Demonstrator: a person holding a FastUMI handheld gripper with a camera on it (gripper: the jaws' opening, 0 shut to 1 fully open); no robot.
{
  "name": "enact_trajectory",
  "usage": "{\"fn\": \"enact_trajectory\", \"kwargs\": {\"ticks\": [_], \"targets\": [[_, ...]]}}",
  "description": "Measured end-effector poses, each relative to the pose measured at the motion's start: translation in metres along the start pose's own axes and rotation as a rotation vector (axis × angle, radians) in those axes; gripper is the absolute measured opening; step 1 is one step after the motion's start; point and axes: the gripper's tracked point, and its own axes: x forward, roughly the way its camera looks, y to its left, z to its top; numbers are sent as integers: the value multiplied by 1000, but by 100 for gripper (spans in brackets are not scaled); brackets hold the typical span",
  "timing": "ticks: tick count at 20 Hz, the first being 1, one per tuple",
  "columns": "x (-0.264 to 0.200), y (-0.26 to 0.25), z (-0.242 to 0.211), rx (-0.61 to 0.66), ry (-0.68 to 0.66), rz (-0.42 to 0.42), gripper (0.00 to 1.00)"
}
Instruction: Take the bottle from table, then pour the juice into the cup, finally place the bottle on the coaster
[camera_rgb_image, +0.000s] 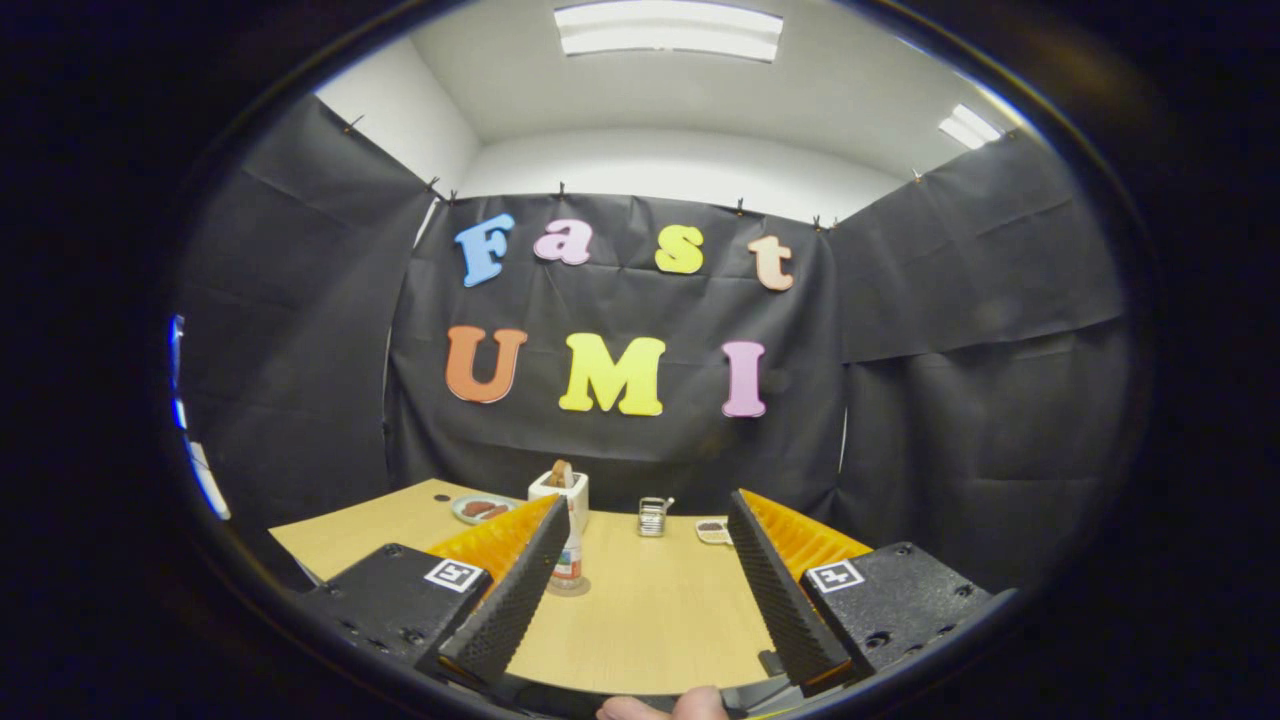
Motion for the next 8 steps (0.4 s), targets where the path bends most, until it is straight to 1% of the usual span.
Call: {"fn": "enact_trajectory", "kwargs": {"ticks": [8], "targets": [[4,3,-2,11,-2,-3,100]]}}
